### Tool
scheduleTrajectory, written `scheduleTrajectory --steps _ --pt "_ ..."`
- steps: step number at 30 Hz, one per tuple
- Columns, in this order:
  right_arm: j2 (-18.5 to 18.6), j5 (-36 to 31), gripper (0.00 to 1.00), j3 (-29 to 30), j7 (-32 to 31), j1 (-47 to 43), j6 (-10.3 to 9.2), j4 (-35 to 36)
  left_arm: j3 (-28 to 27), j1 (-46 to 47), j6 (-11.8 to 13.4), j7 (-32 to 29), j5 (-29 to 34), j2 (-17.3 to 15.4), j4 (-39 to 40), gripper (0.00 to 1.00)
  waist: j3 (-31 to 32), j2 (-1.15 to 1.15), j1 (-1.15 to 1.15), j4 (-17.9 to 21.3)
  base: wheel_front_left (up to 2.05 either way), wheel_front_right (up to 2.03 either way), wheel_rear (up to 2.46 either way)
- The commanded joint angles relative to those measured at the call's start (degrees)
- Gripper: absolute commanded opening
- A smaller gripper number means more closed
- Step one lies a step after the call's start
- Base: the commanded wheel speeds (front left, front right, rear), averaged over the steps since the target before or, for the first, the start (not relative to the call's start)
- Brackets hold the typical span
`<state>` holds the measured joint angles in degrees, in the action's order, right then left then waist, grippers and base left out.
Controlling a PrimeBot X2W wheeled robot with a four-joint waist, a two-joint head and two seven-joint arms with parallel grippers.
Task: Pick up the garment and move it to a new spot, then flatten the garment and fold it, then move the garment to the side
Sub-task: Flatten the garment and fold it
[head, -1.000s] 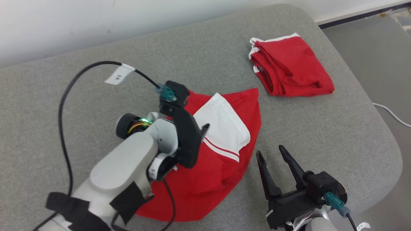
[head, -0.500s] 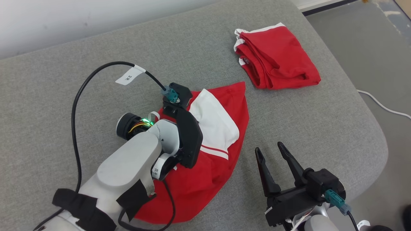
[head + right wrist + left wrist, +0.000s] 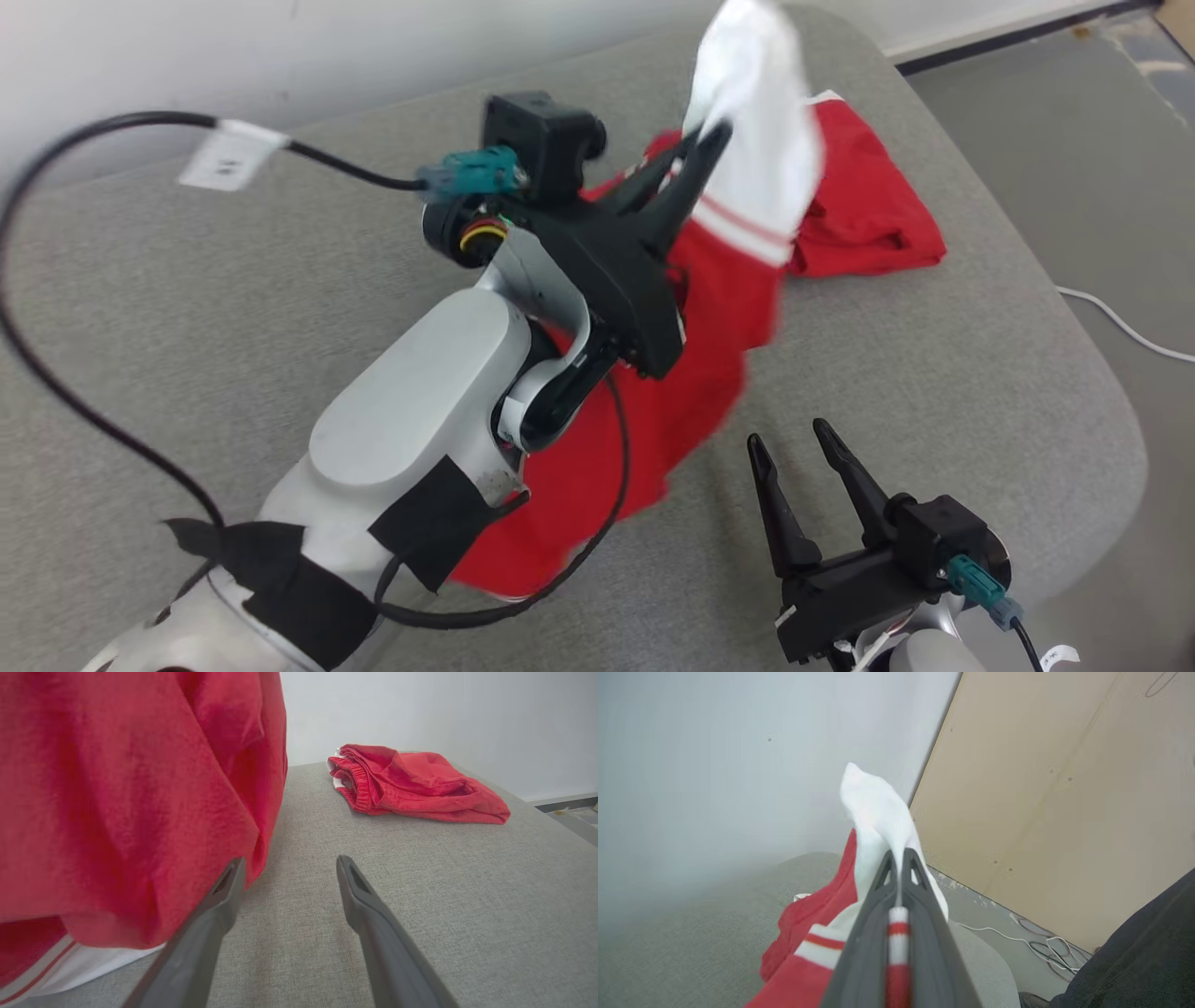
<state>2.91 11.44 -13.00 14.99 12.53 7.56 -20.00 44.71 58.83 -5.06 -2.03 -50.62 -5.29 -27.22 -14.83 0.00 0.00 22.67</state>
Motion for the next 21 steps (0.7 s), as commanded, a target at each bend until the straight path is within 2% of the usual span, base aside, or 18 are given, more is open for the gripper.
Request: scheduleTrajectory --steps 1,7,9,14,17,19,20,21 --pt "-0.03 -0.58 1.0 0.17 0.21 -0.98 -0.14 -0.22 -0.7 -0.55 -0.44 1.51 -0.98 0.06 1.66 0.0 0.9 0.0 0.0 -1.63 0.0 0.0 0.0" --pt "0.48 -1.56 1.0 0.53 0.22 -1.88 -0.14 -0.35 -6.42 -5.62 -1.49 10.11 -5.83 -1.94 13.32 0.0 2.47 0.0 0.0 -5.57 0.0 0.0 0.0" --pt "0.7 -1.8 1.0 0.34 0.22 -2.19 -0.14 -0.38 -8.31 -9.31 -1.44 11.5 -8.0 -3.69 16.97 0.0 3.12 0.0 0.0 -6.76 0.0 0.0 0.0" --pt "1.27 -1.86 1.0 0.42 -0.19 -2.59 -0.14 -0.23 -10.31 -22.89 2.21 11.99 -10.14 -10.61 21.25 0.0 4.32 0.0 0.0 -9.63 0.0 0.0 0.0" --pt "1.9 -1.95 1.0 0.71 -0.71 -3.36 -0.14 -0.04 -10.37 -31.18 3.87 12.94 -11.23 -12.95 20.44 0.0 4.63 0.0 0.0 -11.61 0.0 0.0 0.0" --pt "2.26 -2.08 1.0 0.89 -1.19 -3.34 -0.14 0.32 -9.85 -35.35 4.45 13.61 -11.09 -13.75 18.92 0.5 4.85 0.0 0.0 -12.93 0.0 0.0 0.0" --pt "2.38 -2.1 1.0 0.82 -1.27 -3.17 -0.14 0.55 -9.55 -36.77 5.12 13.98 -10.45 -14.16 17.77 1.0 4.98 0.0 0.0 -13.49 0.0 0.0 0.0" --pt "2.53 -2.17 1.0 0.75 -1.47 -3.03 -0.14 0.77 -9.37 -38.33 5.64 14.17 -10.83 -13.88 16.54 1.0 5.19 0.0 0.0 -14.03 0.0 0.0 0.0"
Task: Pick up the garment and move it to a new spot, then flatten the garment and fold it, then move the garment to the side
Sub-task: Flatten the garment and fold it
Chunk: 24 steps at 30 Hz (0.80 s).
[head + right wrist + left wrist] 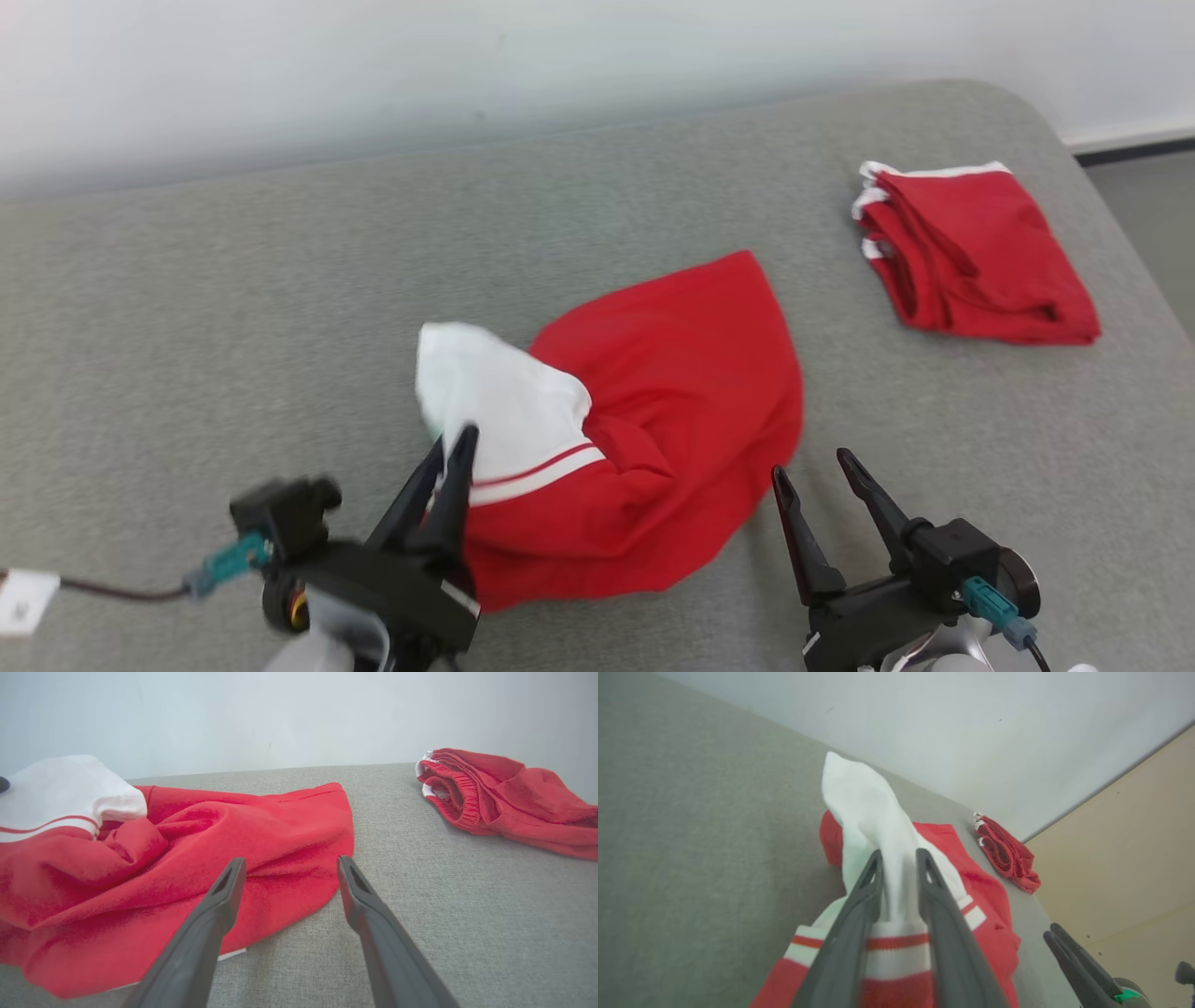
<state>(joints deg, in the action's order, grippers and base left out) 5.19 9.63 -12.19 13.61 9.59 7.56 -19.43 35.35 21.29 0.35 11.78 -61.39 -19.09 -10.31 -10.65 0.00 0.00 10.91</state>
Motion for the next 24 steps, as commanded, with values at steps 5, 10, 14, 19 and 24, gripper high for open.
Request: scheduleTrajectory --steps 5,10,14,19,24 --pt "0.65 -0.3 1.0 -0.19 -0.83 -0.22 -0.14 1.08 -2.56 -5.55 3.6 1.93 -0.63 -0.34 -3.48 1.0 2.12 0.0 0.0 -3.82 0.0 0.0 0.0" --pt "1.21 -0.29 1.0 0.04 -1.36 -1.34 -0.14 1.69 -3.24 -6.64 7.84 1.71 1.74 -3.44 -3.38 1.0 2.6 0.0 0.0 -4.72 0.0 0.0 0.0" --pt "1.27 -0.53 1.0 0.72 -1.56 -1.52 -0.14 2.38 -2.39 -2.34 7.91 -2.36 2.37 -5.18 -1.88 1.0 2.47 0.0 0.0 -5.36 0.0 0.0 0.0" --pt "0.99 -0.75 1.0 0.33 -1.85 -0.29 -0.14 3.04 1.03 7.05 7.48 -12.82 3.07 -5.05 -5.25 1.0 1.3 0.0 0.0 -4.9 0.0 0.0 0.0" --pt "0.57 -0.34 1.0 -0.65 -1.58 0.46 -0.14 3.01 3.97 15.48 8.74 -23.37 3.35 -4.23 -11.84 1.0 -0.47 0.0 0.0 -2.89 0.0 0.0 0.0"
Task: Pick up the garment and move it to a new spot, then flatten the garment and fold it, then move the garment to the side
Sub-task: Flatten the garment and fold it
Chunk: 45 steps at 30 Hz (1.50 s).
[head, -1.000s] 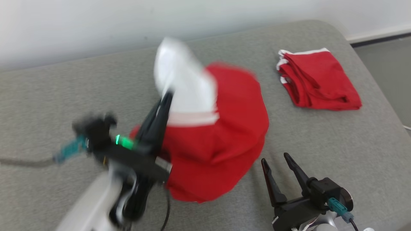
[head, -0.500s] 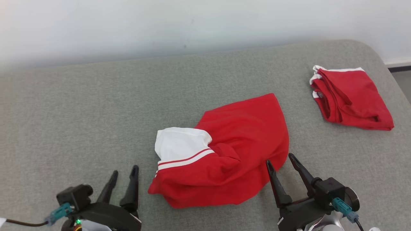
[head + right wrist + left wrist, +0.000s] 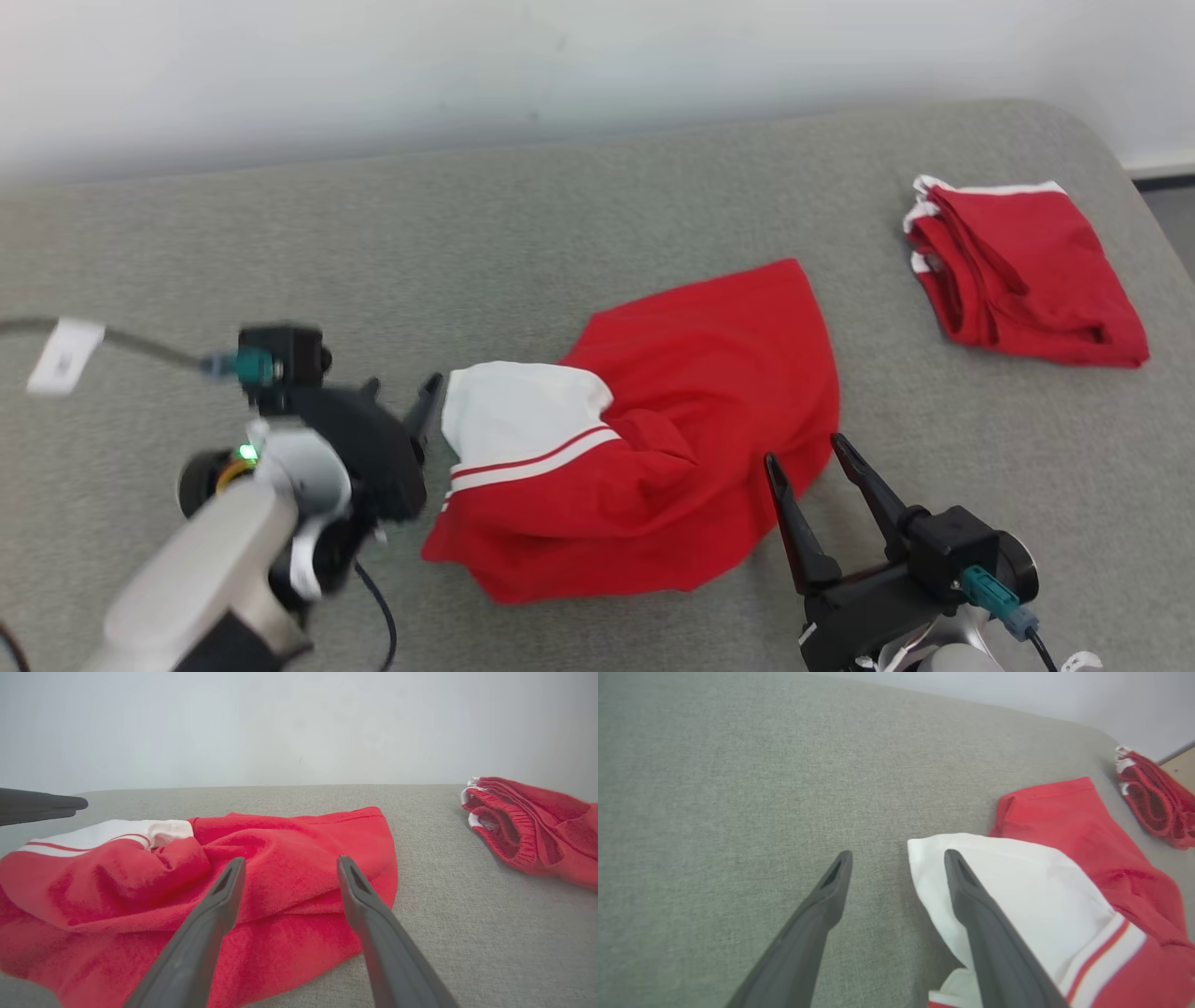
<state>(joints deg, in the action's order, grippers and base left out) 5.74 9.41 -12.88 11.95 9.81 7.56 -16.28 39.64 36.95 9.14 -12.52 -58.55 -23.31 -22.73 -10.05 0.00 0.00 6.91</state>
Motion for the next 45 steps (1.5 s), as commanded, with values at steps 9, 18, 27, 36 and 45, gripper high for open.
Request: scheduleTrajectory --steps 9,18,27,36,45 --pt "-0.91 0.18 1.0 0.74 1.33 1.57 -0.14 -0.81 2.85 9.49 0.47 -12.78 -0.01 0.4 -10.33 1.0 -5.65 0.0 0.0 6.19 0.0 0.0 0.0" --pt "-1.4 -0.47 1.0 1.55 2.25 1.97 -0.14 -1.61 4.12 9.96 -1.51 -14.42 0.3 0.47 -11.9 1.0 -7.53 0.0 0.0 6.49 0.0 0.0 0.0" --pt "-1.42 -0.88 1.0 1.5 2.62 2.51 -0.14 -2.34 4.01 11.92 -1.61 -12.64 1.24 0.32 -9.84 1.0 -6.64 0.0 0.0 5.36 0.0 0.0 0.0" --pt "-1.3 -0.95 1.0 1.41 2.45 1.55 -0.14 -2.71 3.25 11.98 -0.22 -15.34 -0.44 -0.48 -0.62 1.0 -4.35 0.0 0.0 4.45 0.0 0.0 0.0" --pt "-1.58 -0.6 1.0 0.75 2.33 1.74 -0.14 -2.64 6.07 9.74 3.05 -21.66 -0.5 -1.7 5.13 1.0 -4.23 0.0 0.0 4.87 0.0 0.0 0.0"
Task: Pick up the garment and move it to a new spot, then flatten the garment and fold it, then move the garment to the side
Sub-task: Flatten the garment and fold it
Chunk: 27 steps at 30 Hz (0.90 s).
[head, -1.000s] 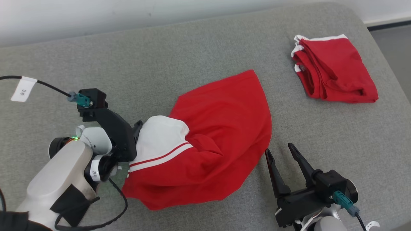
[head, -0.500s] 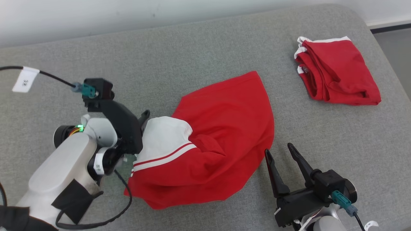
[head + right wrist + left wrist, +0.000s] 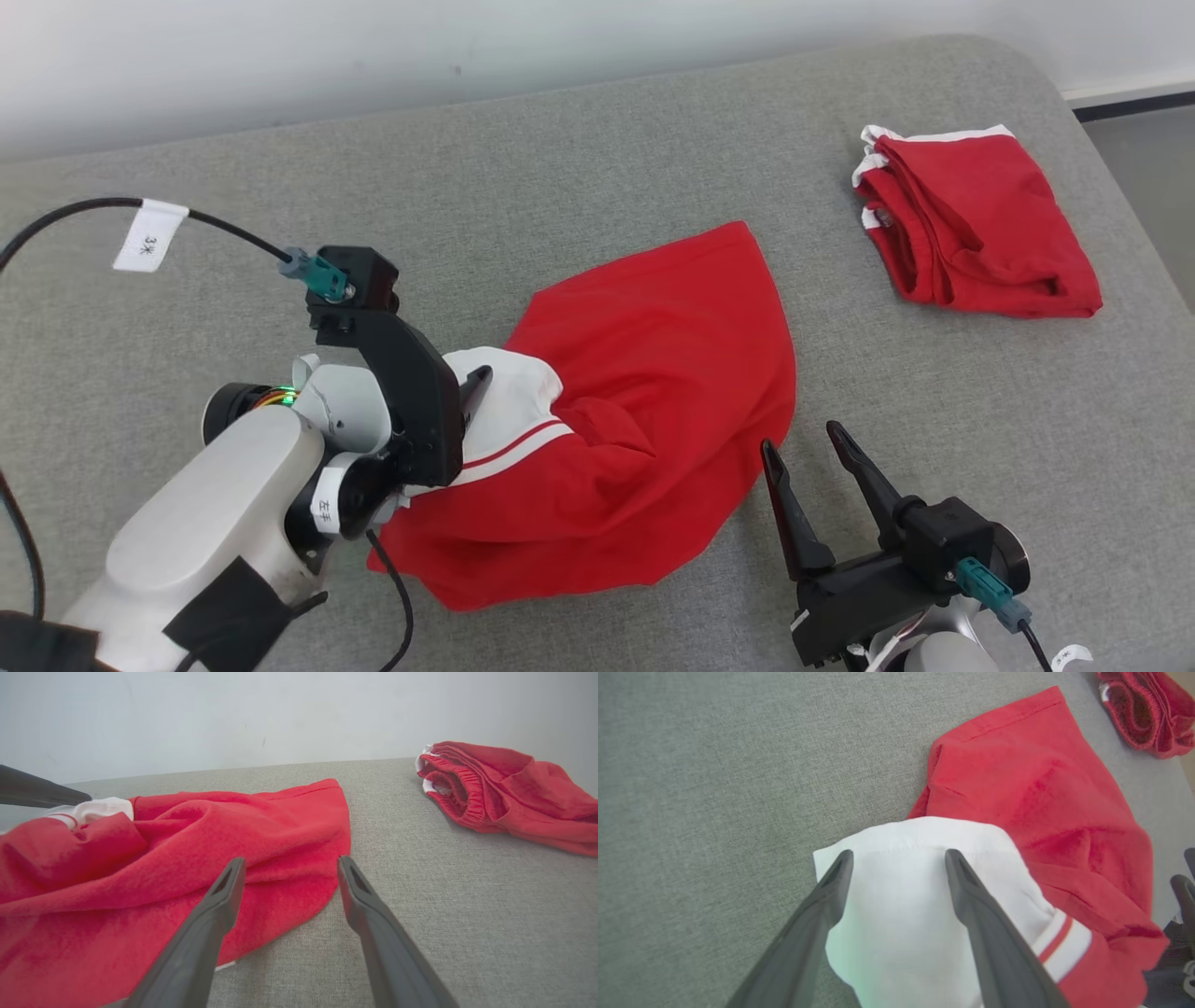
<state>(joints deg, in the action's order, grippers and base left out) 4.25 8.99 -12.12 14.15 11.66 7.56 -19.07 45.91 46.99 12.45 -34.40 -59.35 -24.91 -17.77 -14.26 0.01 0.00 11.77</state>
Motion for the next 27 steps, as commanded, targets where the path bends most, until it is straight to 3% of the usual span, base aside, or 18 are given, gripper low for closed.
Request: scheduleTrajectory --steps 1,9,11,13,15,17,22,27 --pt "-0.15 0.01 1.0 -0.16 0.19 0.1 -0.14 0.15 0.18 -0.22 0.47 -0.28 0.78 -0.31 -0.23 1.0 -0.21 -0.01 0.0 0.36 0.0 0.0 0.0" --pt "-0.28 0.07 1.0 -0.08 0.52 0.23 -0.14 -0.05 0.61 0.98 0.81 -0.07 1.4 0.23 -1.55 1.0 -0.61 -0.01 0.0 1.3 0.0 0.0 0.0" --pt "-0.36 0.15 1.0 -0.15 0.53 0.28 -0.14 -0.21 0.84 1.07 0.74 -0.5 1.39 0.15 -1.79 0.81 -0.55 -0.01 0.0 1.46 0.0 0.0 0.0" --pt "-0.4 0.26 1.0 -0.24 0.58 0.35 -0.14 -0.4 0.99 1.12 0.56 -0.68 1.32 0.21 -2.06 0.51 -0.43 -0.01 0.0 1.59 0.0 0.0 0.0" --pt "-0.45 0.32 1.0 -0.3 0.59 0.38 -0.14 -0.59 1.09 1.13 0.36 -0.63 1.32 0.39 -2.26 0.31 -0.29 -0.01 0.0 1.65 0.0 0.0 0.0" --pt "-0.51 0.31 1.0 -0.29 0.61 0.38 -0.14 -0.76 1.22 1.15 0.25 -0.5 1.42 0.45 -2.42 0.0 -0.15 -0.01 0.0 1.63 0.0 0.0 0.0" --pt "-0.51 0.16 1.0 -0.03 0.61 0.14 -0.14 -1.06 0.79 1.57 -0.7 1.89 2.11 0.63 -2.1 0.0 0.3 -0.01 0.0 1.36 0.0 0.0 0.0" --pt "-0.35 0.2 1.0 -0.21 0.66 0.16 -0.14 -1.14 -1.38 3.57 -1.99 10.75 4.49 1.79 -1.44 0.0 0.86 -0.01 0.0 0.98 0.0 0.0 0.0"
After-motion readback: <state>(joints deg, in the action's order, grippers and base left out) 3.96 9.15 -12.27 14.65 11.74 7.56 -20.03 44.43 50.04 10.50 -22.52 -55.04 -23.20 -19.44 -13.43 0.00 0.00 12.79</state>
